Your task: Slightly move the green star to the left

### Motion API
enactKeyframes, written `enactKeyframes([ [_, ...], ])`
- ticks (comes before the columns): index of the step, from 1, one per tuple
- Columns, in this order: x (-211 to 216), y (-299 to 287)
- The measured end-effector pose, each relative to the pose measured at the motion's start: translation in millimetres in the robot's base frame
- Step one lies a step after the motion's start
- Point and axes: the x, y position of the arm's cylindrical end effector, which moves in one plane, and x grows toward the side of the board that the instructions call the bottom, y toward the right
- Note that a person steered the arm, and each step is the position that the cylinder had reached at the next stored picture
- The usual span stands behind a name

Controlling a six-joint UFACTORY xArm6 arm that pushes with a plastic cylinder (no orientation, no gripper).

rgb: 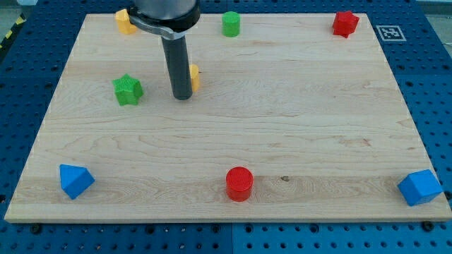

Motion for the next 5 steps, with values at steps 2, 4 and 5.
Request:
enactKeyframes([
  [2,-13,-1],
  [4,-15,-51],
  [5,-30,-80],
])
